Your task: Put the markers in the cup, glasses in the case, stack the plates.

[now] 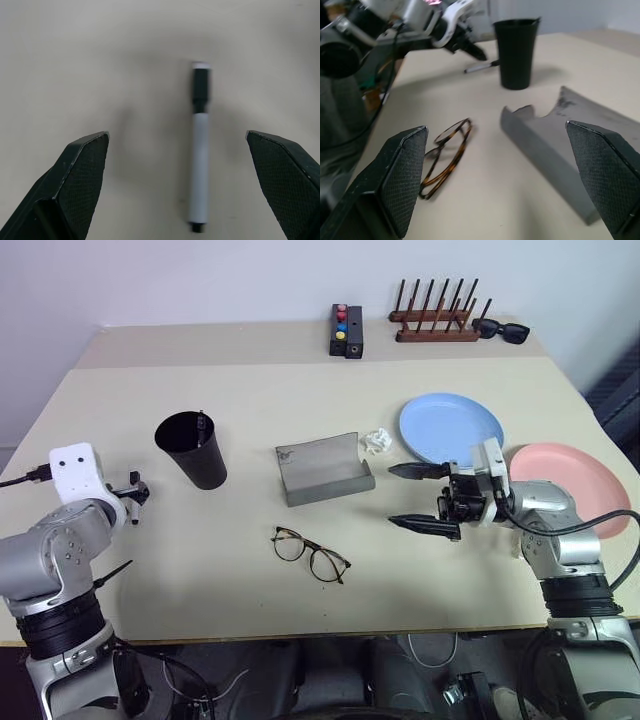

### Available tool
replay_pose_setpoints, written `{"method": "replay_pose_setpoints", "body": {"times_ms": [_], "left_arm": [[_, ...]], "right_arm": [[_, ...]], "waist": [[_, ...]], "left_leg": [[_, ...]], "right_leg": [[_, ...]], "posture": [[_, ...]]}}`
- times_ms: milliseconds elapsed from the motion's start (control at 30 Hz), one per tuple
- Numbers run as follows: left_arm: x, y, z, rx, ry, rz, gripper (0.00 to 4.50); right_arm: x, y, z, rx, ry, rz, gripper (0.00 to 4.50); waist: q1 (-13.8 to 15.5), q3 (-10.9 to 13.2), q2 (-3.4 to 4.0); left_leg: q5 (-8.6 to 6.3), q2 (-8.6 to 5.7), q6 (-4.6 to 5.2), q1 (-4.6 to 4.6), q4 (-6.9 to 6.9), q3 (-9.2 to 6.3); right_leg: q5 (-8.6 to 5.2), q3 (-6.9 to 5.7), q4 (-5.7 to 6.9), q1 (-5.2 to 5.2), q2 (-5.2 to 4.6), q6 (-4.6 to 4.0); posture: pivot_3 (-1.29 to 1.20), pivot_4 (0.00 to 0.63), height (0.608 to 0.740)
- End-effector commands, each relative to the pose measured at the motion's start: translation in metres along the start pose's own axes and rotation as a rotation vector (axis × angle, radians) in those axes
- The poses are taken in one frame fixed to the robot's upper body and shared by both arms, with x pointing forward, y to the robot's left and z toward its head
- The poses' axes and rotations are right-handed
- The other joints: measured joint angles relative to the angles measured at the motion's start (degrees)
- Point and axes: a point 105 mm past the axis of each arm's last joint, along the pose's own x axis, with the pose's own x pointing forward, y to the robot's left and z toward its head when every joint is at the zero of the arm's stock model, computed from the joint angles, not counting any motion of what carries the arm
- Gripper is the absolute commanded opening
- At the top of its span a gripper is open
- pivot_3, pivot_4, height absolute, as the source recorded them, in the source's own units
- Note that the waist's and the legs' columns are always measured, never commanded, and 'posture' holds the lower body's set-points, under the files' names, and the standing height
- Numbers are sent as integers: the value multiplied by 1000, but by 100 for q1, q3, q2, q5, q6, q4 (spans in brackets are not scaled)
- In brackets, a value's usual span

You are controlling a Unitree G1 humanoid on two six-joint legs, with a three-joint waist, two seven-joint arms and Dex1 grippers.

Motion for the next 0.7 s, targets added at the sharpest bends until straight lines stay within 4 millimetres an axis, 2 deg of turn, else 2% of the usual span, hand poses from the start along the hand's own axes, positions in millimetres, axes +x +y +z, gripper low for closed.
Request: {"method": "replay_pose_setpoints", "body": {"times_ms": [33,300,567,700], "left_arm": [[-1,2,7,5,-32,14,4462],[6,-2,-3,2,6,14,4462],[20,-12,0,-32,20,3,4462],[24,-7,0,-67,35,6,4462]], "right_arm": [[0,4,4,-45,10,28,4500],[0,2,5,-49,-7,30,4500],[-1,1,3,-50,-11,20,4500],[-3,0,3,-54,-10,12,4500]], "waist": [[0,0,0],[9,0,0],[4,0,-1],[1,0,-1]], "left_leg": [[0,0,0,0,0,0],[0,-1,0,0,1,0],[0,0,0,0,1,-1],[0,0,0,0,1,0]], "right_leg": [[0,0,0,-1,0,0],[0,0,0,0,-1,0],[0,-2,0,0,-1,0],[0,-2,0,0,-1,0]], "posture": [[0,150,740],[0,150,740],[0,150,740],[0,150,740]]}}
